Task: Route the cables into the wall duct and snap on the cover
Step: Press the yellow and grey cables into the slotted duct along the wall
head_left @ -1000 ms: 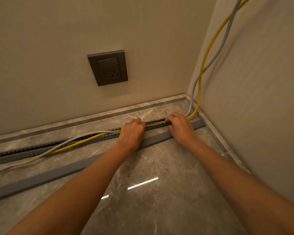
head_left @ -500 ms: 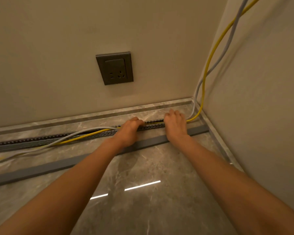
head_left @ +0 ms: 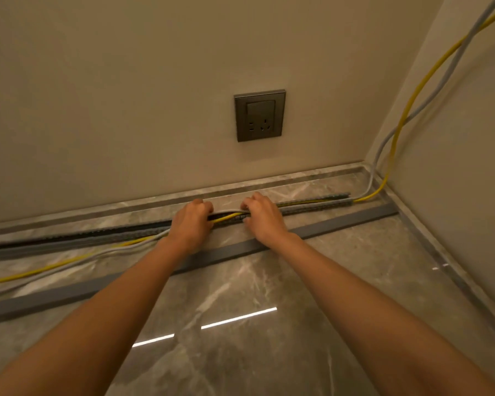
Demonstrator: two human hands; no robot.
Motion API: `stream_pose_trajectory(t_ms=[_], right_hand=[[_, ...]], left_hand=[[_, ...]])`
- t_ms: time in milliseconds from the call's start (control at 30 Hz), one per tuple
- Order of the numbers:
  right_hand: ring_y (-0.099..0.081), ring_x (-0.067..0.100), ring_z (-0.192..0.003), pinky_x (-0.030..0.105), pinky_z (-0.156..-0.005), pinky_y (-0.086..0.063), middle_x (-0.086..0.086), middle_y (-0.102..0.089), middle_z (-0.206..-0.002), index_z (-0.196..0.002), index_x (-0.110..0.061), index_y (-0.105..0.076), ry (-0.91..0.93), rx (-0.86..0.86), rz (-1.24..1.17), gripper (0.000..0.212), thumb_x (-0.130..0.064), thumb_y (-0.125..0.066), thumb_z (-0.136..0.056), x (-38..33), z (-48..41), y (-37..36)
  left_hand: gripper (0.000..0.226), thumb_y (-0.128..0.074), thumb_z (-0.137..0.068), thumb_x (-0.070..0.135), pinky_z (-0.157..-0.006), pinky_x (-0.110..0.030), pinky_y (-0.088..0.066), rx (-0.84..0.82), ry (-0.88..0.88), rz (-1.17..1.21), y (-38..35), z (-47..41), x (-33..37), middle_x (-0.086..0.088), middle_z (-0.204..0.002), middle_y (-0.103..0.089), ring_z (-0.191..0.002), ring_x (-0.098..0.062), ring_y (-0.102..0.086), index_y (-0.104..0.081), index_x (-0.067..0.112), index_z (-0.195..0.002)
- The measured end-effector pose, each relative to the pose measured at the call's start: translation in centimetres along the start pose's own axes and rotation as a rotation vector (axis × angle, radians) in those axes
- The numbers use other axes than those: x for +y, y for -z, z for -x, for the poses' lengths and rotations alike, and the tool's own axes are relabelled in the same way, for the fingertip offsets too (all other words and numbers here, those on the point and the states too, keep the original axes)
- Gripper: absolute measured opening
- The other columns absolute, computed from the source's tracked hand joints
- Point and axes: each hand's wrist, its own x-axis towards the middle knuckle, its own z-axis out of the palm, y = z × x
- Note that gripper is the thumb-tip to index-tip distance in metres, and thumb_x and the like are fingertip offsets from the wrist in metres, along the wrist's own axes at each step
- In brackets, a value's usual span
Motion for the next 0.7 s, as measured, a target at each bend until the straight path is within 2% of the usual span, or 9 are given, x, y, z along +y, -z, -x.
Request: stream_pose_trajectory(t_ms=[167, 333, 433, 533, 600, 633, 700], right_hand=[[-0.049, 0.030, -0.117, 0.038, -0.096, -0.041, 0.014, -0.053, -0.122, -0.114, -0.009, -0.062, -0.089, 0.074, -0.024, 0.025, -0.009, -0.058, -0.089, -2.7, -0.9, -1.7], [-0.053, 0.029, -0.113, 0.037, -0.092, -0.044, 0.014, -0.056, -0.119, -0.110, -0.008, -0.064, -0.133, 0.008, 0.030, 0.022, -0.015, -0.058, -0.090, -3.0, -1.5, -1.1], [-0.055, 0.030, -0.110, 0.037, -0.089, -0.045, 0.014, -0.058, -0.117, -0.105, -0.006, -0.064, -0.155, 0.041, 0.033, 0.018, -0.014, -0.056, -0.092, -3.0, -1.5, -1.2], [-0.057, 0.030, -0.105, 0.037, -0.083, -0.045, 0.013, -0.061, -0.114, -0.103, -0.006, -0.061, -0.149, 0.086, 0.046, 0.014, -0.012, -0.055, -0.092, -3.1, -1.3, -1.5], [-0.058, 0.031, -0.102, 0.037, -0.079, -0.045, 0.013, -0.063, -0.111, -0.100, -0.006, -0.060, -0.127, 0.102, 0.055, 0.011, -0.011, -0.055, -0.091, -2.9, -1.3, -1.6], [-0.059, 0.031, -0.100, 0.036, -0.078, -0.045, 0.012, -0.063, -0.109, -0.098, -0.006, -0.060, -0.118, 0.108, 0.056, 0.010, -0.011, -0.055, -0.091, -2.8, -1.2, -1.7], [-0.060, 0.030, -0.098, 0.035, -0.077, -0.046, 0.012, -0.064, -0.107, -0.096, -0.007, -0.062, -0.110, 0.115, 0.048, 0.009, -0.011, -0.056, -0.091, -2.6, -1.1, -1.7]], left_hand=[[0.025, -0.057, -0.088, 0.012, -0.087, -0.041, -0.045, -0.008, -0.128, -0.011, 0.4, 0.1, -3.0, -0.018, -0.119, -0.057, -0.110, -0.036, -0.054, -0.058, 0.005, -0.111], [0.014, -0.051, -0.089, 0.006, -0.081, -0.043, -0.048, 0.004, -0.233, -0.028, 0.7, -1.3, -3.5, -0.018, -0.112, -0.062, -0.100, -0.037, -0.057, -0.058, 0.006, -0.101], [0.015, -0.051, -0.090, 0.006, -0.081, -0.044, -0.049, -0.026, -0.272, -0.104, 0.7, -1.6, -3.3, -0.016, -0.117, -0.059, -0.100, -0.036, -0.058, -0.054, 0.006, -0.105], [0.017, -0.049, -0.090, 0.005, -0.079, -0.045, -0.047, 0.024, -0.289, -0.127, 0.1, -1.4, -3.7, -0.015, -0.117, -0.056, -0.101, -0.037, -0.057, -0.053, 0.005, -0.107], [0.010, -0.056, -0.086, 0.002, -0.070, -0.044, -0.048, 0.104, -0.346, -0.111, -0.1, -1.1, -3.8, -0.018, -0.104, -0.060, -0.093, -0.037, -0.058, -0.059, 0.002, -0.096], [0.008, -0.065, -0.078, -0.002, -0.062, -0.042, -0.049, 0.126, -0.386, -0.115, -0.2, -0.9, -3.8, -0.020, -0.092, -0.063, -0.082, -0.037, -0.061, -0.063, 0.001, -0.085], [0.017, -0.076, -0.063, -0.006, -0.048, -0.036, -0.048, 0.158, -0.411, -0.134, -0.5, -0.8, -4.2, -0.020, -0.071, -0.063, -0.061, -0.035, -0.061, -0.063, 0.001, -0.069]])
